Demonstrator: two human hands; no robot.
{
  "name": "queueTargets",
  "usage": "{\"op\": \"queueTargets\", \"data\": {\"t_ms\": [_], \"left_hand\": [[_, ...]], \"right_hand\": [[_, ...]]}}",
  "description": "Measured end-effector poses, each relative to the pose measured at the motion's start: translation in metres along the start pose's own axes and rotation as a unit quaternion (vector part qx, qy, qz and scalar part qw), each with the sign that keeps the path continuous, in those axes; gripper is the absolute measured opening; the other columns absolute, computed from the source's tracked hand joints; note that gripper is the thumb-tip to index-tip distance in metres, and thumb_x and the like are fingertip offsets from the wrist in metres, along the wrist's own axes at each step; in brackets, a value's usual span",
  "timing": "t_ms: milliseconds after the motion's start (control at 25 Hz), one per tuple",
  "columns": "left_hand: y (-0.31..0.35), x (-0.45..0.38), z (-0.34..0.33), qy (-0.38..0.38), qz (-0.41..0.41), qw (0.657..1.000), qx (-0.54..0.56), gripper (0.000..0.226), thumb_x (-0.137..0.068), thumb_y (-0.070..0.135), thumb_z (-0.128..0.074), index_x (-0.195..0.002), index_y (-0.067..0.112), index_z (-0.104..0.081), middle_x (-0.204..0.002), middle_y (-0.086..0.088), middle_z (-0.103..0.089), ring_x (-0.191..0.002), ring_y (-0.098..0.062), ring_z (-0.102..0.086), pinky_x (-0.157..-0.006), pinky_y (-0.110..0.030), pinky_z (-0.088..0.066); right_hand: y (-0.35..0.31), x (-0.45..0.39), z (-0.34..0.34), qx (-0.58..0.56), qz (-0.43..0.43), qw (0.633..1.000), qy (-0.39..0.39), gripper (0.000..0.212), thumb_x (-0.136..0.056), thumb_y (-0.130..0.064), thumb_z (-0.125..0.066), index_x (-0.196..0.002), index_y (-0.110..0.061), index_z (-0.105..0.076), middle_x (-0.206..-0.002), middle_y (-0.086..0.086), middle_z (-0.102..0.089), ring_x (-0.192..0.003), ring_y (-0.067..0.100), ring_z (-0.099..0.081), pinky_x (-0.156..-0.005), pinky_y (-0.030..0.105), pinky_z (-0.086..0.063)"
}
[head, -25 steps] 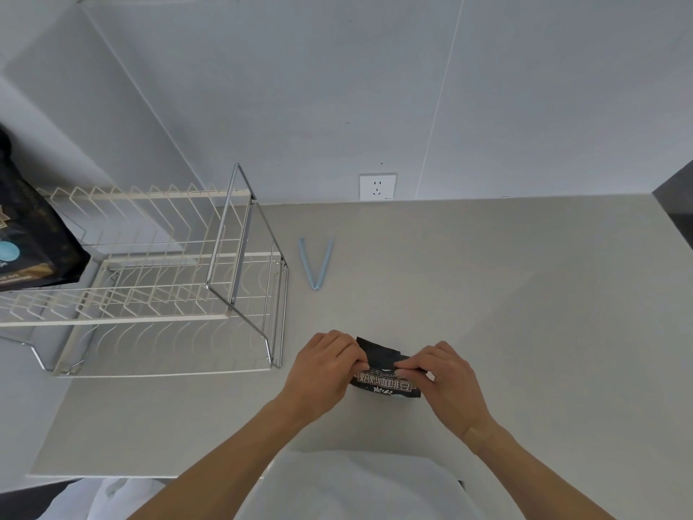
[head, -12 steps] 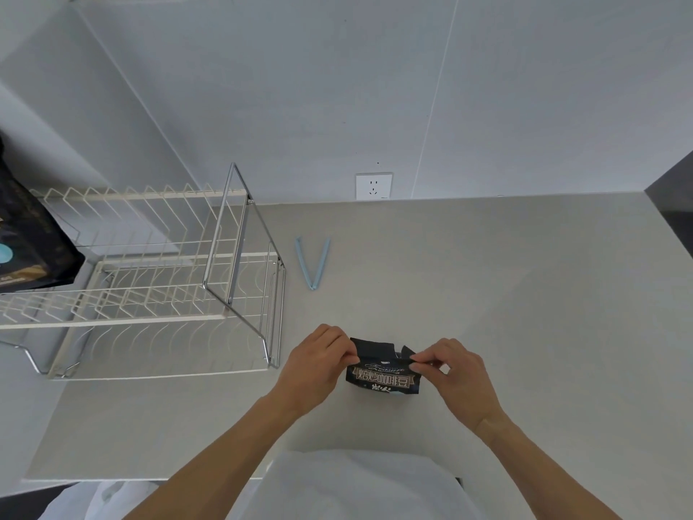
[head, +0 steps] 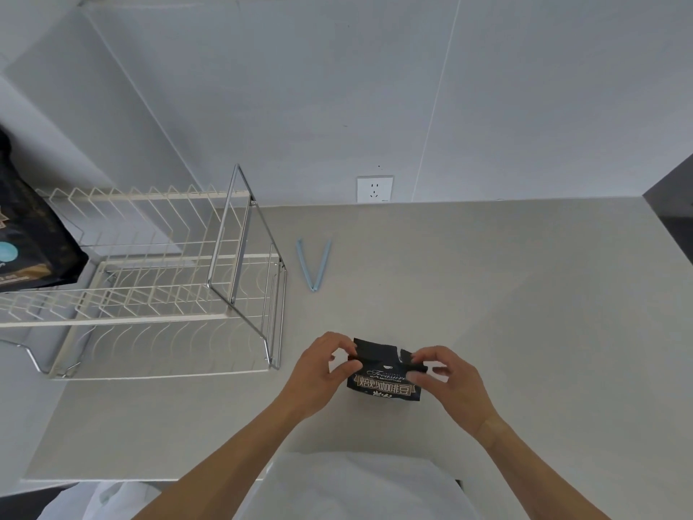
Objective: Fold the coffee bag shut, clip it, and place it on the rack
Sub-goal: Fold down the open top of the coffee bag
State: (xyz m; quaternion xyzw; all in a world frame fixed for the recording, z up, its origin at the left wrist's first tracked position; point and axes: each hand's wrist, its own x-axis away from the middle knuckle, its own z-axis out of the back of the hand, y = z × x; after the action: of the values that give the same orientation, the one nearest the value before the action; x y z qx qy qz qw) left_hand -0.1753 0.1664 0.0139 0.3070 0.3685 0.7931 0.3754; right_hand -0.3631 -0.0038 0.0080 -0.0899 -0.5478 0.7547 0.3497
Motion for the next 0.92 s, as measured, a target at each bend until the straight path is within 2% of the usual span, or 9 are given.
{"op": "queueTargets", "data": {"t_ms": [120, 240, 440, 640, 760, 840, 920], "left_hand": [[-0.003, 0.005, -0.003, -0.003, 0.019, 0.999, 0.026, 0.025, -0.083, 0.020, -0.072, -0.091, 0.041, -0.061, -0.105, 0.023, -0.063, -0.104, 0.004, -0.053, -0.083, -0.011, -0.040], [-0.002, 0.007, -0.004, 0.028, 0.044, 0.998, 0.047, 0.017, -0.085, 0.018, -0.071, -0.087, 0.034, -0.066, -0.098, 0.021, -0.066, -0.098, 0.004, -0.055, -0.081, -0.014, -0.040], [-0.003, 0.020, 0.001, 0.057, 0.057, 0.996, 0.043, 0.027, -0.084, 0.021, -0.073, -0.079, 0.044, -0.061, -0.093, 0.024, -0.063, -0.092, 0.005, -0.053, -0.074, -0.011, -0.039], [-0.012, 0.036, 0.000, 0.030, 0.076, 0.997, 0.004, 0.027, -0.084, 0.022, -0.073, -0.080, 0.044, -0.059, -0.097, 0.017, -0.062, -0.093, -0.005, -0.055, -0.077, -0.015, -0.041], [-0.013, 0.036, 0.001, 0.018, 0.080, 0.997, 0.010, 0.027, -0.083, 0.021, -0.074, -0.080, 0.045, -0.060, -0.100, 0.015, -0.062, -0.095, -0.004, -0.056, -0.078, -0.014, -0.042], [-0.010, 0.033, 0.007, -0.025, 0.091, 0.995, 0.020, 0.027, -0.083, 0.023, -0.074, -0.079, 0.046, -0.061, -0.100, 0.016, -0.064, -0.095, 0.001, -0.055, -0.077, -0.014, -0.040], [-0.007, 0.025, 0.017, -0.102, 0.100, 0.989, 0.029, 0.022, -0.081, 0.022, -0.074, -0.083, 0.042, -0.064, -0.100, 0.015, -0.068, -0.094, 0.006, -0.057, -0.079, -0.019, -0.039]], "right_hand": [[0.005, 0.004, -0.004, 0.011, -0.009, 1.000, -0.004, 0.036, -0.073, -0.013, -0.079, -0.086, -0.046, -0.073, -0.099, -0.018, -0.072, -0.101, -0.001, -0.059, -0.086, 0.019, -0.042], [0.003, 0.001, -0.006, 0.003, -0.029, 0.999, 0.031, 0.031, -0.072, -0.018, -0.081, -0.077, -0.047, -0.075, -0.096, -0.010, -0.069, -0.092, -0.005, -0.061, -0.082, 0.018, -0.043], [-0.004, 0.003, -0.006, 0.005, -0.019, 0.999, 0.033, 0.029, -0.070, -0.021, -0.083, -0.072, -0.049, -0.075, -0.088, -0.004, -0.064, -0.082, -0.004, -0.063, -0.070, 0.010, -0.046], [-0.003, 0.012, -0.014, 0.022, -0.041, 0.999, -0.019, 0.025, -0.071, -0.023, -0.082, -0.077, -0.047, -0.076, -0.093, -0.005, -0.063, -0.089, 0.004, -0.062, -0.074, 0.016, -0.045], [-0.002, 0.012, -0.014, 0.037, -0.036, 0.998, -0.032, 0.026, -0.068, -0.026, -0.084, -0.085, -0.043, -0.077, -0.096, -0.010, -0.065, -0.097, -0.002, -0.055, -0.077, 0.012, -0.042], [-0.001, 0.009, -0.014, 0.079, -0.002, 0.994, -0.073, 0.028, -0.066, -0.027, -0.084, -0.091, -0.039, -0.076, -0.092, -0.015, -0.067, -0.101, -0.001, -0.048, -0.081, 0.011, -0.039], [-0.003, 0.003, -0.016, 0.111, 0.008, 0.989, -0.099, 0.022, -0.067, -0.028, -0.084, -0.087, -0.032, -0.076, -0.088, -0.016, -0.066, -0.098, 0.006, -0.047, -0.080, 0.016, -0.038]]}}
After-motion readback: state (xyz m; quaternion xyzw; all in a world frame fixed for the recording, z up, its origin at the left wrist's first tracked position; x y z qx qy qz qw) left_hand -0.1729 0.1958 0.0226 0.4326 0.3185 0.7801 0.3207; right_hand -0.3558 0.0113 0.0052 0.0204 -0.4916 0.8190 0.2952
